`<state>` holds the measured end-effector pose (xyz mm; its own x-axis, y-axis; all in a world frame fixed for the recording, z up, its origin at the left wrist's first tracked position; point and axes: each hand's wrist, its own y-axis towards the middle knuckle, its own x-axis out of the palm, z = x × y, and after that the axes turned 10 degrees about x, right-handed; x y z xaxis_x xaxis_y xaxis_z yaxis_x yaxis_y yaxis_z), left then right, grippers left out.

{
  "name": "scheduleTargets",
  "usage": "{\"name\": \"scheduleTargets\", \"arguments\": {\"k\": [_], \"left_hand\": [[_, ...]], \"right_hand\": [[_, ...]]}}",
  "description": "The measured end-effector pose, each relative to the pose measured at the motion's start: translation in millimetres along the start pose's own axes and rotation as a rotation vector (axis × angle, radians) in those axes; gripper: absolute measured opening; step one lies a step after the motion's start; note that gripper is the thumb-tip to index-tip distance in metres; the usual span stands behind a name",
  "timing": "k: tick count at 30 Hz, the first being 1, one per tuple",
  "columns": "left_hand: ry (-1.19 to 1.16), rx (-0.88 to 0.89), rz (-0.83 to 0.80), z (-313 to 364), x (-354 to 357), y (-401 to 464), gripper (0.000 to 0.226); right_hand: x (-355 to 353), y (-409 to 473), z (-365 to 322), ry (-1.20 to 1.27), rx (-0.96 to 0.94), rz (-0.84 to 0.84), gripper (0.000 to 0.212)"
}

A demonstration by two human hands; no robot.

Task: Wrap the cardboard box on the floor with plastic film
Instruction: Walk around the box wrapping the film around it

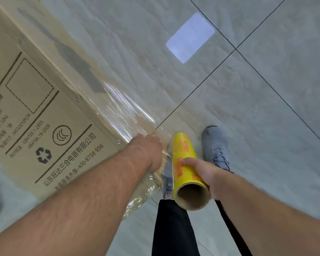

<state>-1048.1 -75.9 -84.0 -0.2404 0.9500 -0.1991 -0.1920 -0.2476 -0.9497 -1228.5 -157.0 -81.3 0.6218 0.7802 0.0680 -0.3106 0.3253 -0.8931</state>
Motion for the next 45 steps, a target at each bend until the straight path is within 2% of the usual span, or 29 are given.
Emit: {"name": "scheduleTargets", "arguments": {"k": [3, 6, 10, 13, 16, 21, 26, 32, 36, 38, 40, 43, 45], "left_hand": [[-0.103, 0.065, 0.065, 8.2, -4.7, -2.3, 0.051], [-0.022, 0.09, 0.029, 20.7, -8.7, 1.5, 0.055], [0.03, 0.008, -0.163, 27.2, -3.9, 3.3, 0.053], [0.045, -0.017, -0.165, 32.4, -5.1, -5.7, 0.047], [0.092, -0.044, -0.169, 45.0, -0.8, -8.0, 0.051], [0.135, -0.042, -0.124, 49.1, 9.8, -5.4, 0.057], [0.108, 0.035, -0.17, 58.4, 10.9, -9.1, 0.05], [0.146, 0.046, -0.126, 62.2, 11.7, -12.3, 0.054], [0.154, 0.029, -0.121, 64.9, 13.3, -11.3, 0.049], [0.147, 0.019, -0.116, 65.6, 13.8, -10.1, 0.048], [0.148, 0.018, -0.108, 66.8, 14.7, -10.0, 0.046], [0.156, 0.012, -0.104, 66.6, 14.6, -10.4, 0.044], [0.152, 0.009, -0.102, 66.3, 15.4, -10.1, 0.043]], "right_hand": [[-20.5, 7.1, 19.4, -0.216, -0.112, 0.218, 0.092], [-30.0, 6.7, 32.0, -0.365, -0.133, 0.282, 0.101], [-10.6, 17.6, 35.0, -0.445, -0.165, 0.293, 0.115], [8.3, 31.4, 45.6, -0.47, -0.166, 0.262, 0.113], [24.1, 41.0, 53.4, -0.461, -0.131, 0.19, 0.106], [39.9, 39.0, 50.2, -0.433, -0.144, 0.144, 0.112], [39.0, 48.8, 60.0, -0.349, -0.155, 0.129, 0.116], [35.8, 64.3, 80.4, -0.027, -0.189, 0.053, 0.09], [46.9, 68.5, 87.9, 0.198, -0.141, -0.05, 0.1], [51.0, 71.6, 95.0, 0.318, -0.116, -0.124, 0.098], [51.4, 65.5, 103.8, 0.428, -0.076, -0.215, 0.09], [48.4, 66.1, 117.1, 0.471, -0.07, -0.296, 0.065], [48.7, 67.3, 120.6, 0.475, -0.065, -0.309, 0.066]]}}
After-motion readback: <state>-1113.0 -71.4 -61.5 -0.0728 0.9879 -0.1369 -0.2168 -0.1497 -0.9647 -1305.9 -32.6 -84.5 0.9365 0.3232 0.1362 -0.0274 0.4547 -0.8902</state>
